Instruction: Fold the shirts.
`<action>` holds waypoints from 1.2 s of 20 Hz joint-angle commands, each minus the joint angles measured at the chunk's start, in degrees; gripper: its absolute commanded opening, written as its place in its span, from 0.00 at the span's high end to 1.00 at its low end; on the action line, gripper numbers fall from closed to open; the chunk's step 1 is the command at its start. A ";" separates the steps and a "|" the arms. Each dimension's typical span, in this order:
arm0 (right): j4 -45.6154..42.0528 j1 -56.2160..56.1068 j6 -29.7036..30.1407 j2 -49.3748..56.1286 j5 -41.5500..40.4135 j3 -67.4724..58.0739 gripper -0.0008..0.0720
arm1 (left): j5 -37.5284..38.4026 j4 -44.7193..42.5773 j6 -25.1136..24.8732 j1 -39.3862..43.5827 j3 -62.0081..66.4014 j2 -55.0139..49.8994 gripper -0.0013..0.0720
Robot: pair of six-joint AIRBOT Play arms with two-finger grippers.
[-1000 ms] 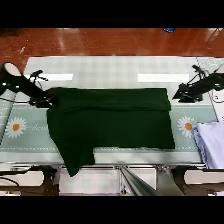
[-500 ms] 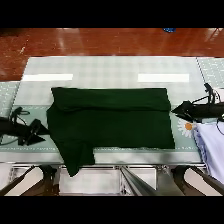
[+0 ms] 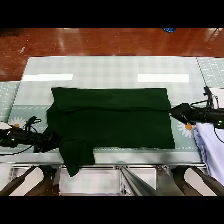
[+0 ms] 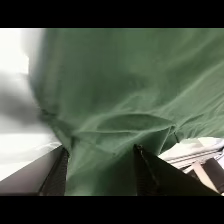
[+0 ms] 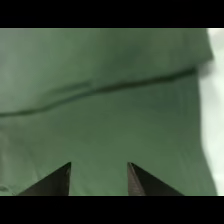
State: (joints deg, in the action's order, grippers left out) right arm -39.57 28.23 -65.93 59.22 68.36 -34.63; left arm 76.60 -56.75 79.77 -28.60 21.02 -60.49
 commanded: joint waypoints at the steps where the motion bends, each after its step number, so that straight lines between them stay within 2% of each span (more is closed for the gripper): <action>1: 2.86 5.14 1.27 -0.17 2.05 -3.96 0.43 | -1.81 -1.77 3.45 4.90 -0.74 0.07 0.30; 4: 1.46 13.79 0.98 -0.17 4.66 -7.58 0.43 | -4.17 -1.46 3.45 7.67 -0.74 -0.02 0.33; 5: -1.60 16.52 -0.26 -0.15 4.83 -7.61 0.43 | -4.83 -1.49 3.45 8.39 -0.74 -0.02 0.48; 6: -7.17 18.27 -3.02 -0.15 4.83 -7.61 0.43 | -5.62 -1.46 3.48 8.68 -0.74 -0.02 0.68; 7: -14.21 18.97 -7.08 -0.15 5.09 -7.37 0.43 | -6.08 -1.27 3.39 8.68 -0.74 -0.02 0.95; 9: -28.09 17.86 -15.78 -0.15 7.43 -5.44 0.43 | -5.95 -1.27 3.15 8.68 -0.74 0.00 0.95; 11: -33.59 13.57 -17.35 -0.09 9.90 -2.93 0.43 | -5.44 -0.98 3.23 8.76 -0.74 0.13 0.95; 14: -34.91 7.78 -16.31 0.50 13.66 0.28 0.43 | -5.49 -0.81 3.21 9.09 -0.74 0.13 0.95; 21: -32.41 -1.90 -15.67 2.12 12.70 5.14 0.43 | -5.90 -0.79 2.78 9.09 -0.74 0.15 0.95; 24: -32.89 -2.78 -15.69 3.26 12.04 5.14 0.43 | -5.90 -0.59 2.78 9.09 -0.74 0.15 0.95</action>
State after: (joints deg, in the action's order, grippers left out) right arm -71.83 27.31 -81.52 61.54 80.84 -30.04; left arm 70.85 -57.52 82.56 -19.53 20.29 -60.38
